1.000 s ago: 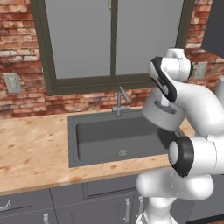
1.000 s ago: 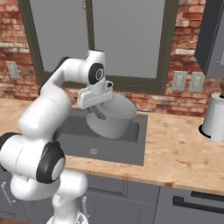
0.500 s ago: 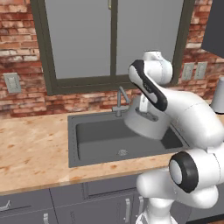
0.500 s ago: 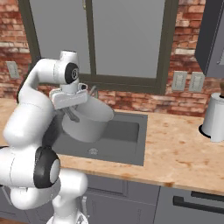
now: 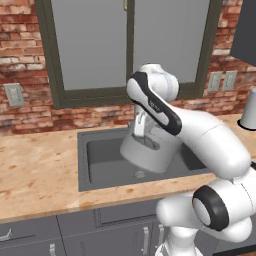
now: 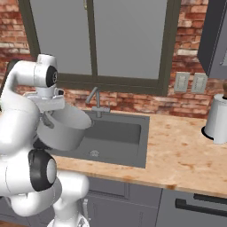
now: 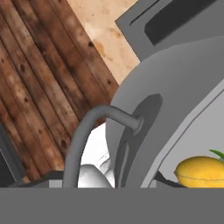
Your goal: Dump the lemon from the pot into the sink. Then turn on the water and wash the lemon. Then turn off the water and put the lemon back in the pot.
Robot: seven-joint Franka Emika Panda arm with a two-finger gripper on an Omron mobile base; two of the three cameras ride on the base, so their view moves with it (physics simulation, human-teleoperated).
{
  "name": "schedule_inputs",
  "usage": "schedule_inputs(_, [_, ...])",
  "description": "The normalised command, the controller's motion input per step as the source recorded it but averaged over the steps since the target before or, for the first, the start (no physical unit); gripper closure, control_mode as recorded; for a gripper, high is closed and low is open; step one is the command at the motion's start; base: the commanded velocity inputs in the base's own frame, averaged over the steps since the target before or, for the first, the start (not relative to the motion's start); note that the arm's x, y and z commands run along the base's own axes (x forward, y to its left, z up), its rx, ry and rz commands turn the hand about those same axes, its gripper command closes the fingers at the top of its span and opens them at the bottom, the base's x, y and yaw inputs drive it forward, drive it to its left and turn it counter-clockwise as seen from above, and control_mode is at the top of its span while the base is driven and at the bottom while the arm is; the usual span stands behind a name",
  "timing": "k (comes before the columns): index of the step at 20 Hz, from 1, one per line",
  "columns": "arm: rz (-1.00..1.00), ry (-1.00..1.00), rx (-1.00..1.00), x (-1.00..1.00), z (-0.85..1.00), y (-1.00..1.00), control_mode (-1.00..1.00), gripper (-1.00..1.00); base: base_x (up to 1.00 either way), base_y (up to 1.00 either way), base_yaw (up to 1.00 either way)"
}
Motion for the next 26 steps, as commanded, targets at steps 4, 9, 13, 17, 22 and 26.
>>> schedule_inputs(4, [0.00,0.07,0.06,-0.17,0.00,0.75,-1.00,1.00,0.00,0.00,0.00])
schedule_inputs(9, [0.01,0.03,0.11,0.08,0.00,0.50,-1.00,1.00,0.00,0.00,0.00])
schedule_inputs(13, [0.03,0.01,0.17,0.63,0.00,0.24,-1.00,1.00,0.00,0.00,0.00])
schedule_inputs(17, [0.03,0.00,0.20,0.94,0.00,0.07,-1.00,1.00,0.00,0.00,0.00])
schedule_inputs(22, [0.01,0.00,0.20,0.96,0.00,0.04,-1.00,1.00,0.00,0.00,0.00])
schedule_inputs(26, [0.00,0.00,0.20,0.76,0.00,0.03,-1.00,1.00,0.00,0.00,0.00])
